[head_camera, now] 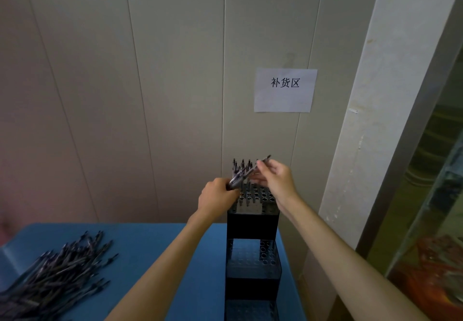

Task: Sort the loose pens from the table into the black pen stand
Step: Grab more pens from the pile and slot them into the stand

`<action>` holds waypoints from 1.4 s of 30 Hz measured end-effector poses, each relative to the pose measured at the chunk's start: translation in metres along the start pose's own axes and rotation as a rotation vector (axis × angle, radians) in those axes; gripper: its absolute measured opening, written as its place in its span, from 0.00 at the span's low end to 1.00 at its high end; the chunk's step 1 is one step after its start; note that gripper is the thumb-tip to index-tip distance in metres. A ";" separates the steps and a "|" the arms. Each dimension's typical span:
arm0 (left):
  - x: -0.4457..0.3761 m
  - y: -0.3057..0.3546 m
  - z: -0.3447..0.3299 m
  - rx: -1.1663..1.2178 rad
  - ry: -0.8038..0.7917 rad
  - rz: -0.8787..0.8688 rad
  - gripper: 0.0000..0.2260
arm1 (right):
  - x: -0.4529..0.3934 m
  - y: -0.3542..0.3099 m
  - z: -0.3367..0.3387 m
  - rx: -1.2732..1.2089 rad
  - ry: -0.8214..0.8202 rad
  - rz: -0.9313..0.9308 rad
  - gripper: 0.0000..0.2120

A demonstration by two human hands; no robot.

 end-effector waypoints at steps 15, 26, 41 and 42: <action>0.011 0.005 0.020 -0.052 0.093 -0.069 0.12 | -0.015 -0.029 0.009 0.672 0.066 0.366 0.04; 0.010 -0.005 0.012 -0.027 0.042 -0.047 0.12 | -0.011 0.007 0.002 0.934 -0.024 0.233 0.10; 0.004 0.017 0.000 -0.037 0.014 -0.090 0.10 | 0.016 0.011 -0.016 0.159 -0.251 -0.109 0.09; 0.004 0.020 -0.001 -0.056 0.019 -0.107 0.10 | 0.017 0.012 -0.016 0.134 -0.248 -0.107 0.09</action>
Point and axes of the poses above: each hand's wrist, its own x-axis away from the middle knuckle, its own z-axis out of the back of the hand, y = z × x, the point moved 10 cm from there along -x, towards the middle knuckle
